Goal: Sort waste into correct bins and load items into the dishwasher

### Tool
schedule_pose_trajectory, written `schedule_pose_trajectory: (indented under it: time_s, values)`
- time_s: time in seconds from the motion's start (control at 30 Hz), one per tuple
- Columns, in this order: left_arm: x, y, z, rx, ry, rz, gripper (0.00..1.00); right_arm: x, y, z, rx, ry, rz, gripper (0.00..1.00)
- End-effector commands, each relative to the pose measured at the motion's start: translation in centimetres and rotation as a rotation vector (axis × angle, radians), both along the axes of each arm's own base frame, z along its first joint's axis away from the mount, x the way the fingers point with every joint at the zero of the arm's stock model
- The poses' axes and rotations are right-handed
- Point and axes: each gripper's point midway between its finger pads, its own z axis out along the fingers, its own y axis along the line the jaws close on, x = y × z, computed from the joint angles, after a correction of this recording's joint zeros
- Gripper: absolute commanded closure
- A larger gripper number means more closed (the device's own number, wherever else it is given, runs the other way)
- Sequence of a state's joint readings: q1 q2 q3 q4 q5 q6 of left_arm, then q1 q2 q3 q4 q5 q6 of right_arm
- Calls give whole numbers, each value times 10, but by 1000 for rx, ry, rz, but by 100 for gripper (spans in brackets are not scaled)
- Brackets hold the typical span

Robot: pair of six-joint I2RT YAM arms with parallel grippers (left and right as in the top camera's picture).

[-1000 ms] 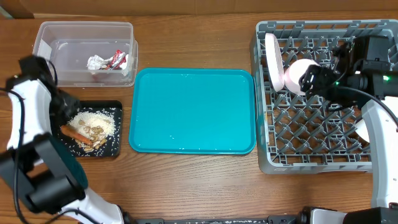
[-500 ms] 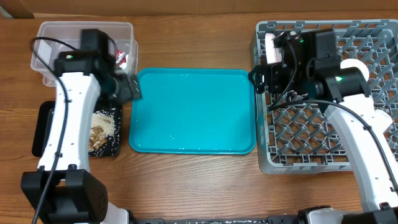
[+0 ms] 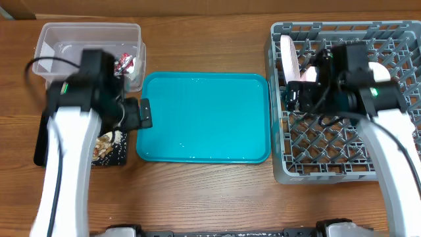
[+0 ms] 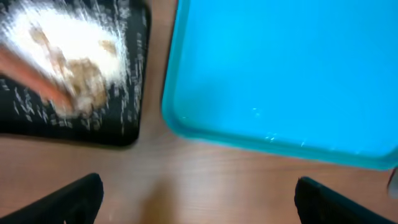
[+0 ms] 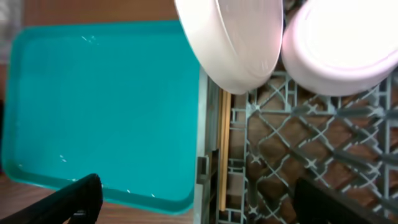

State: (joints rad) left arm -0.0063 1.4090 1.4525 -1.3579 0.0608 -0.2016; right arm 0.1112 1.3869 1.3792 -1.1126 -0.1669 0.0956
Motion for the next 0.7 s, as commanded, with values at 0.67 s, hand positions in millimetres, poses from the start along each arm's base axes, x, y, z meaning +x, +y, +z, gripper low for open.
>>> schedule_pose_trajectory:
  time_s: [0.67]
  values:
    - [-86, -1, 30, -5, -537, -19, 0, -100, -22, 17, 19, -376, -68, 0]
